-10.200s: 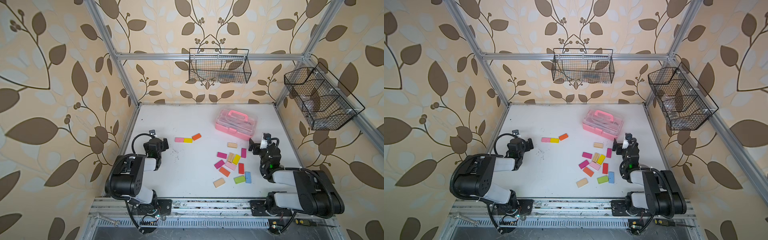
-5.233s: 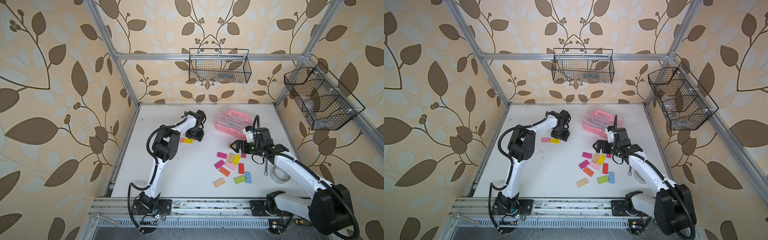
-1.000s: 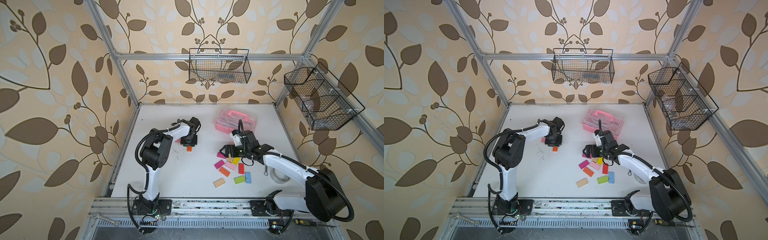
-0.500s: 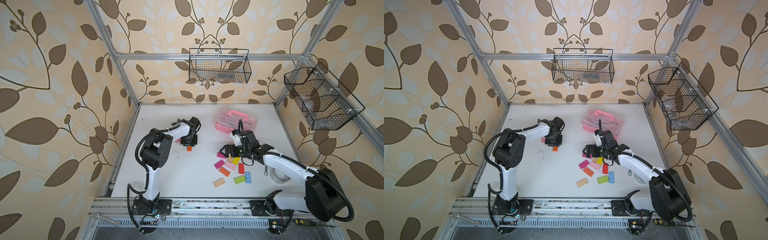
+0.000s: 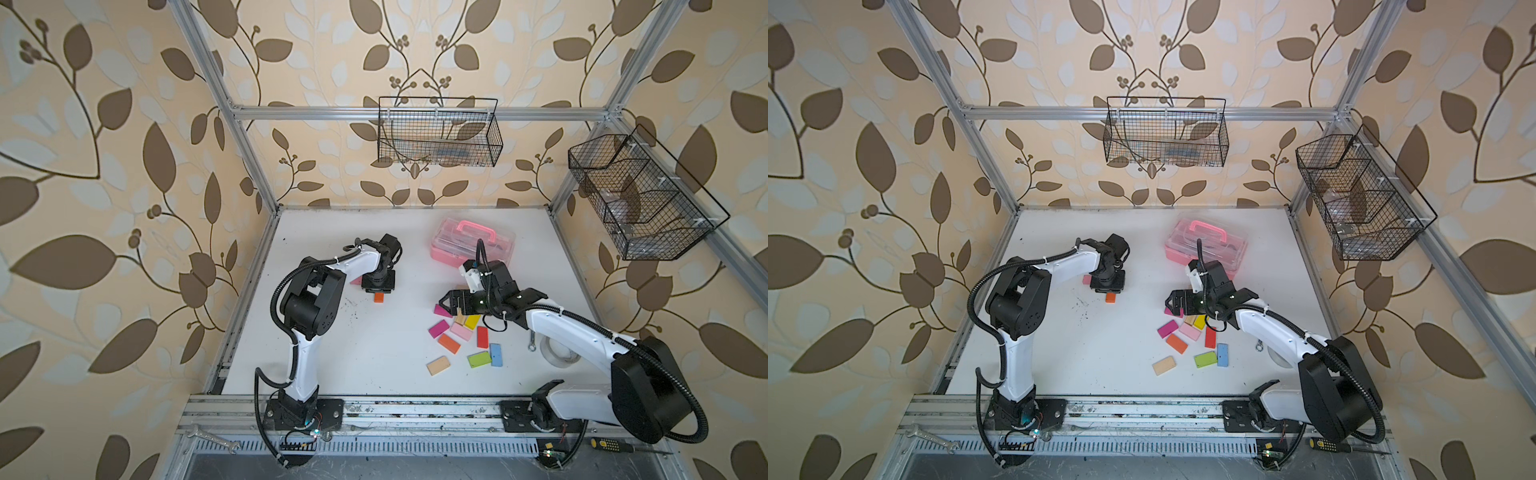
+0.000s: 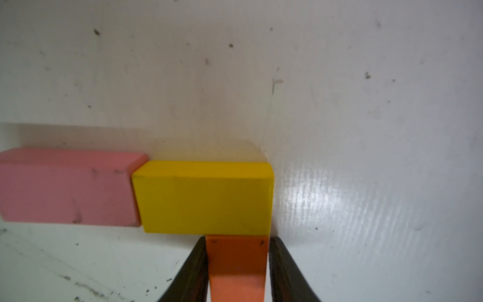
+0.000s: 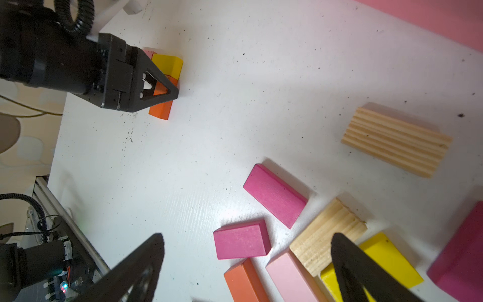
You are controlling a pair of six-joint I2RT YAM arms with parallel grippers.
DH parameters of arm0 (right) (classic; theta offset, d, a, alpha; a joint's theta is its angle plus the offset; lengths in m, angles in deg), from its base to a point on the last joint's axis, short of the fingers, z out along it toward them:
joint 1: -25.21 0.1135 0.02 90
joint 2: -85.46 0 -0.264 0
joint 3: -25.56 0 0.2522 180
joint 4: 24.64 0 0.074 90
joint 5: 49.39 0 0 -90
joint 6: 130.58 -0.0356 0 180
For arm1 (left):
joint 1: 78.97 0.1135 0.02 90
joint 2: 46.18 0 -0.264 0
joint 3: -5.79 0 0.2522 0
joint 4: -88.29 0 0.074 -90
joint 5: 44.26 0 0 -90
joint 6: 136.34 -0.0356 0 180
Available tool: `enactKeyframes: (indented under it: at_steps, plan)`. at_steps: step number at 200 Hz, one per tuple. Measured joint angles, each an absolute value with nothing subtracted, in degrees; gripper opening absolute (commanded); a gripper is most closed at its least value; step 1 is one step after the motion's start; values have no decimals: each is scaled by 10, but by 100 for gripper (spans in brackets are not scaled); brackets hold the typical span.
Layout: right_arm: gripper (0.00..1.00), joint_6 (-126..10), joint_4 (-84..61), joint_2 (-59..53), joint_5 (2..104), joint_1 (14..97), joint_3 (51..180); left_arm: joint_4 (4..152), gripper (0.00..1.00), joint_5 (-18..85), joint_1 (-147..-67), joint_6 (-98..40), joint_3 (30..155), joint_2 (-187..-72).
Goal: Assemble the number 7 with building blocks
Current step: Assemble the building block at the center of the board.
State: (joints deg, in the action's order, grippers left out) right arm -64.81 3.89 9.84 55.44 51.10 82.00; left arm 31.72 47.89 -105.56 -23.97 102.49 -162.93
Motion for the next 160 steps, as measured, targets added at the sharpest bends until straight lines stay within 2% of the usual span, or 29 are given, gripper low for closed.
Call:
enactKeyframes:
  at_steps: [65,160]
  plan:
    - [100,-651,39,99,554,521,820,326,49,479,-1055,-239,1011,-1619]
    - [100,-663,53,131,539,542,820,323,51,479,-1055,-239,961,-1571]
